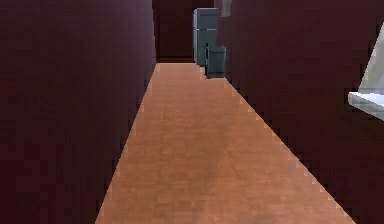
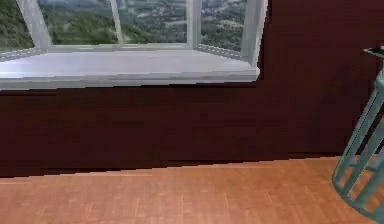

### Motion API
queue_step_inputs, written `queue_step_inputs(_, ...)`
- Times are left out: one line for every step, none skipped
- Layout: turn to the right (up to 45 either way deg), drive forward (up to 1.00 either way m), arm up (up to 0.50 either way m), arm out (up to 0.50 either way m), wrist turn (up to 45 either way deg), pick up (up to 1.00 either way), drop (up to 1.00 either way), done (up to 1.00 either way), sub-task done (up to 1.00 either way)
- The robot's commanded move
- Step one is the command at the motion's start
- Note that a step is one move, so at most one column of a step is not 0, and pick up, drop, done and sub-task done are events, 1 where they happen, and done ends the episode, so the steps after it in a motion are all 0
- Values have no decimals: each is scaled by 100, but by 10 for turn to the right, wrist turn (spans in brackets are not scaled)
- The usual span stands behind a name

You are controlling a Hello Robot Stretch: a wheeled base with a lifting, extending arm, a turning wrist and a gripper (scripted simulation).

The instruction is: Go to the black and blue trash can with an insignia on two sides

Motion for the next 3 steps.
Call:
queue_step_inputs(0, 100, 0, 0, 0, 0, 0, 0, 0)
queue_step_inputs(0, 100, 0, 0, 0, 0, 0, 0, 0)
queue_step_inputs(0, 100, 0, 0, 0, 0, 0, 0, 0)
